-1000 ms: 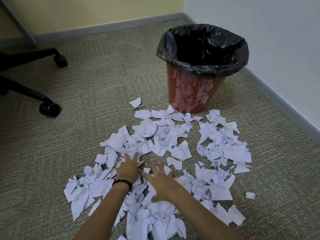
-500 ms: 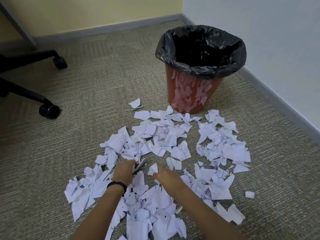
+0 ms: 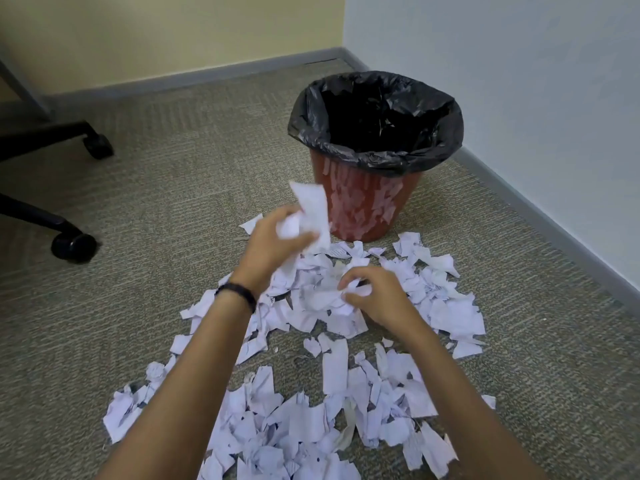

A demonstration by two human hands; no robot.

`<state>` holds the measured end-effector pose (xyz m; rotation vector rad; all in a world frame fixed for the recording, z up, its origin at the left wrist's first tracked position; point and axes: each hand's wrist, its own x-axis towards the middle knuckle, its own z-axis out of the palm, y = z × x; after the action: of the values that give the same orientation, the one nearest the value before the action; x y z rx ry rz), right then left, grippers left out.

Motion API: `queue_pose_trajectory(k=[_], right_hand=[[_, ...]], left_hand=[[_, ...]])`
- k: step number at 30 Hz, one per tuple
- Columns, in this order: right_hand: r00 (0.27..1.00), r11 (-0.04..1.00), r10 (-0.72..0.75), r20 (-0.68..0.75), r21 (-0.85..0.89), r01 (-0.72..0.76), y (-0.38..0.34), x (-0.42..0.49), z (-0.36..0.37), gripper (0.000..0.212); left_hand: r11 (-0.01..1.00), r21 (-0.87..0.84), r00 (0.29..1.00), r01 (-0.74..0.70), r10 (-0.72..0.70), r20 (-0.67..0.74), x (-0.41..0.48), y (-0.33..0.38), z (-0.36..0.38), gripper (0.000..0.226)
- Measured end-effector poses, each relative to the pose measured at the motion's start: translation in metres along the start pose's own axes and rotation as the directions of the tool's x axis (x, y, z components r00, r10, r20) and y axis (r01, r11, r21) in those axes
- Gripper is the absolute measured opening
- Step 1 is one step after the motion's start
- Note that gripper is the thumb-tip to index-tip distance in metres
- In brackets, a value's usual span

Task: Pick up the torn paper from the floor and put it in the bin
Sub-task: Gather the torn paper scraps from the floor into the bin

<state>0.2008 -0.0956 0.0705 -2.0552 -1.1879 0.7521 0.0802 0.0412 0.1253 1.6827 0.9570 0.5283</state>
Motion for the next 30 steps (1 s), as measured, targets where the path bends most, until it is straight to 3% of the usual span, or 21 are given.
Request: queue_pose_trajectory(k=[4,6,9,11,13,16,18,20,22,24,26,30], right_hand=[[0.996,0.999,-0.029,-0.089,0.025,0.032,-0.01,-0.004,-0.027,0.006],[0.994,0.998,-0.029,-0.104,0.049,0.034,-0.011,-0.006,-0.033,0.006],[0.995,0.999,0.006,-0.095,0.05,-0.001,-0.005,-0.008,-0.034,0.007],[0.995,0.998,0.031,-0.099,0.062,-0.024,0.0,-0.008,-0.035,0.006],[0.993,0.994,0.06,-0.102,0.094,-0.05,0.003,-0.007,-0.037,0.005],[0.989,0.983,0.089,-0.116,0.169,-0.069,0.004,-0.005,-0.045,0.009],[0.986,0.975,0.095,-0.138,0.214,-0.064,0.001,-0.005,-0.052,0.007],[0.982,0.958,0.093,-0.166,0.283,-0.042,-0.004,-0.004,-0.061,0.008],[0.978,0.919,0.092,-0.188,0.395,-0.011,-0.014,-0.004,-0.073,0.015],[0.974,0.875,0.088,-0.211,0.484,0.026,-0.025,-0.005,-0.085,0.02],[0.965,0.848,0.068,-0.252,0.524,0.077,-0.034,-0.007,-0.096,0.02],[0.935,0.783,0.073,-0.347,0.6,0.161,-0.047,0.004,-0.112,0.02]], left_hand=[[0.941,-0.325,0.995,-0.093,0.1,0.005,0.054,0.067,0.016,0.022],[0.899,-0.432,0.998,-0.068,0.06,-0.032,0.082,0.096,0.026,0.015],[0.813,-0.579,0.998,0.062,-0.048,0.039,0.104,0.128,0.037,0.036],[0.791,-0.596,0.99,0.137,-0.104,0.091,0.11,0.14,0.041,0.05],[0.807,-0.578,0.992,0.123,-0.102,0.068,0.105,0.146,0.043,0.056],[0.885,-0.464,0.998,-0.032,0.007,-0.056,0.096,0.135,0.045,0.041],[0.923,-0.295,0.961,-0.248,0.197,-0.194,0.087,0.111,0.042,0.036],[0.903,0.048,0.873,-0.426,0.424,-0.241,0.078,0.077,0.037,0.038],[0.798,0.397,0.825,-0.453,0.544,-0.152,0.065,0.034,0.031,0.044],[0.681,0.585,0.834,-0.441,0.552,-0.014,0.049,-0.013,0.025,0.048],[0.631,0.662,0.87,-0.404,0.49,0.065,0.03,-0.065,0.021,0.049],[0.601,0.763,0.969,-0.239,0.195,0.15,-0.009,-0.153,0.01,0.052]])
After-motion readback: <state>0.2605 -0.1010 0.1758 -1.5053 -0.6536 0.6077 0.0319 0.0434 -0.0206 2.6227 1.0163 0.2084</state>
